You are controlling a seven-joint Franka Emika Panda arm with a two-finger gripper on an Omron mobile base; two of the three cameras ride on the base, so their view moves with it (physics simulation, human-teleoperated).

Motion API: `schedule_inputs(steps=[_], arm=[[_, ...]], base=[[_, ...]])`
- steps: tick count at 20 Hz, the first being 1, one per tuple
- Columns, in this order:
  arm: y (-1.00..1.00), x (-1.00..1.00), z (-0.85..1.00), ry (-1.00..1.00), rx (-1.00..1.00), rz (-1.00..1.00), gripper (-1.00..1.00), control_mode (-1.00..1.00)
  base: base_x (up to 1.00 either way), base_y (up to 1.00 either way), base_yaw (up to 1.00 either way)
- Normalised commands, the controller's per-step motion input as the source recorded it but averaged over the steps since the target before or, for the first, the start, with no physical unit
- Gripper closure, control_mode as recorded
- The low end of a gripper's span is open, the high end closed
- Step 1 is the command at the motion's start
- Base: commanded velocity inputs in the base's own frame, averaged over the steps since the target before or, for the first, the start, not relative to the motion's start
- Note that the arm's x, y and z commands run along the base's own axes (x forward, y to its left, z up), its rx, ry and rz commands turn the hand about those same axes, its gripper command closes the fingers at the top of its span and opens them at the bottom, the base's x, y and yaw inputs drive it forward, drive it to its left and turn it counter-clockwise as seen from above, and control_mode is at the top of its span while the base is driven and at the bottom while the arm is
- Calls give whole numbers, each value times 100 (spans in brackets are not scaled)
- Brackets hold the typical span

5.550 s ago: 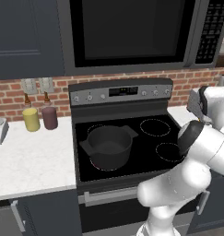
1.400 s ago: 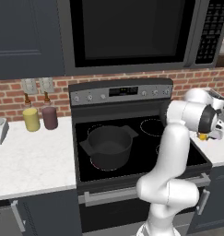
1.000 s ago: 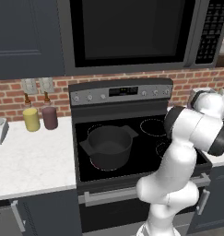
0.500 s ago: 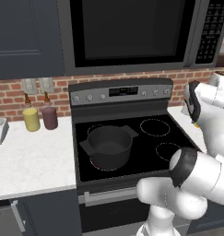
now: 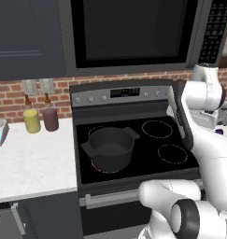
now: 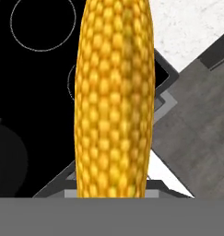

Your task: Put the eggplant and corn in the pot. Retrieve the spatula and lightly stir the vegetables in the pot.

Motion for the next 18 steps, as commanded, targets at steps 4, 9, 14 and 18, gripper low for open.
schedule_inputs(steps=[4, 9, 14, 18], arm=[[100, -41, 1, 5, -1, 5, 100, -100], [100, -16, -2, 0, 0, 10, 100, -100], [99, 1, 0, -1, 0, 12, 100, -100], [85, 11, 0, 0, 0, 14, 100, -100]], base=[[0, 0, 0], [0, 0, 0], [0, 0, 0], [0, 0, 0]])
